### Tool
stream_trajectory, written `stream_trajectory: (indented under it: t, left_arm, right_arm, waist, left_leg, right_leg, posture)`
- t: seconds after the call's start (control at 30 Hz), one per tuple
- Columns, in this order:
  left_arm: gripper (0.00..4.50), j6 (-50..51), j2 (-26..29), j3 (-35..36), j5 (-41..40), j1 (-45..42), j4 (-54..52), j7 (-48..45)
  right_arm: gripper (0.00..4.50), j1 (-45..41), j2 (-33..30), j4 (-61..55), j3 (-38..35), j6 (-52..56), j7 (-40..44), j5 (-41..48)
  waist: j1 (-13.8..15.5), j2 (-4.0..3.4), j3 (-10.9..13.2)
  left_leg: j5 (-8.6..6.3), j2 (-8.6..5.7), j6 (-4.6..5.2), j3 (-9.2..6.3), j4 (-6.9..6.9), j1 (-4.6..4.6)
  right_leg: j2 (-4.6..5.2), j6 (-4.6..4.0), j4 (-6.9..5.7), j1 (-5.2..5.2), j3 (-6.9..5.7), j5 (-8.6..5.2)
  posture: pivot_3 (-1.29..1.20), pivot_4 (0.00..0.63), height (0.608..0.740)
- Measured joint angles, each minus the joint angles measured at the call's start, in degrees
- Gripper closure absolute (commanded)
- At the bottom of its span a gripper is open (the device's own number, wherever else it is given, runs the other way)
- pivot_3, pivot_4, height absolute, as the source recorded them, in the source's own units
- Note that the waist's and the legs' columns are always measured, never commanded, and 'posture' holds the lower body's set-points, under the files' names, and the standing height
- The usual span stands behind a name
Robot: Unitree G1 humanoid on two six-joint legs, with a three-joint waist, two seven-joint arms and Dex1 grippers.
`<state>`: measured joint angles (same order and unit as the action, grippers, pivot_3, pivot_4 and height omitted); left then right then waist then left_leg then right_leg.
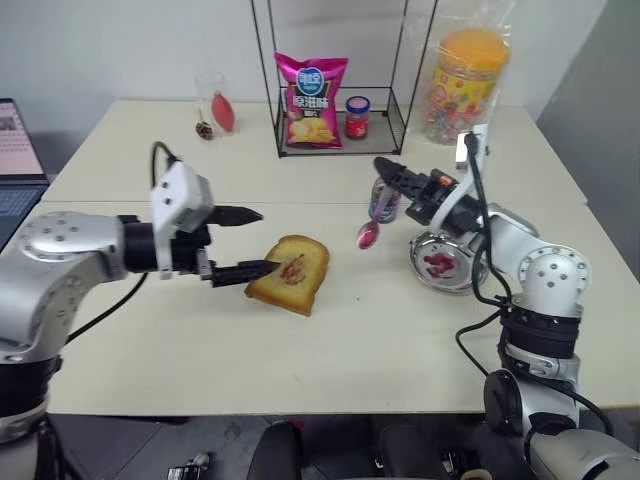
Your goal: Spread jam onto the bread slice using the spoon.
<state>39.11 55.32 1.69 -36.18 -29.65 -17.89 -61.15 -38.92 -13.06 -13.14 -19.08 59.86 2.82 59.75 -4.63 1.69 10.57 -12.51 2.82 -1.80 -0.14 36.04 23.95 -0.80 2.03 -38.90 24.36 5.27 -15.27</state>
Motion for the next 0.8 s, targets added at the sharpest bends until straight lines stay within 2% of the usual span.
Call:
stream_trajectory:
  t: [0.03,0.2,0.47,0.77,0.8]
  left_arm:
    - [0.00,-1.42,-3.42,-3.24,1.62,-3.21,1.22,-0.72]
    - [0.00,-7.28,-12.11,-12.75,8.66,-7.56,7.42,-1.61]
    - [0.00,-16.11,-23.70,-18.50,17.42,-11.19,18.60,-0.93]
    - [0.00,-20.10,-26.70,-19.49,21.97,-12.60,24.64,-1.34]
    - [0.00,-20.33,-26.72,-19.47,22.10,-12.78,24.92,-1.53]
  right_arm:
    - [4.43,2.52,-1.72,-2.07,-2.02,-0.46,-1.93,-0.20]
    - [4.43,10.10,-3.18,-3.35,-7.92,-5.17,-7.40,-4.41]
    - [4.43,15.60,3.06,2.99,-12.52,-17.87,-9.12,-8.45]
    - [4.43,14.48,5.54,18.47,-12.62,-29.95,-1.32,-11.36]
    - [4.21,14.26,5.58,20.07,-12.58,-31.19,-0.27,-11.41]
  waist:
    - [0.30,-0.02,-0.02]
    - [0.09,-0.02,-0.02]
    - [-0.13,-0.03,-0.03]
    - [-0.08,-0.04,-0.03]
    - [-0.09,-0.04,-0.03]
  left_leg:
    - [0.00,-0.02,0.00,-0.04,0.01,-0.01]
    - [0.00,-0.04,0.00,0.21,0.01,-0.04]
    - [0.00,-0.05,0.00,0.21,0.09,-0.11]
    - [0.01,-0.07,0.00,0.20,0.10,-0.11]
    - [0.01,-0.07,0.00,0.21,0.10,-0.12]
  right_leg:
    - [0.03,0.01,-0.04,-0.04,-0.08,-0.01]
    - [0.02,0.05,-0.04,0.02,0.25,0.02]
    - [0.00,0.16,-0.08,-0.05,0.29,0.07]
    - [0.02,0.14,-0.06,-0.09,0.27,0.12]
    - [0.02,0.13,-0.05,-0.10,0.27,0.12]
  posture:
    - [0.00,0.150,0.740]
    - [0.00,0.150,0.740]
    - [0.00,0.150,0.740]
    - [0.00,0.150,0.740]
    - [0.00,0.150,0.740]
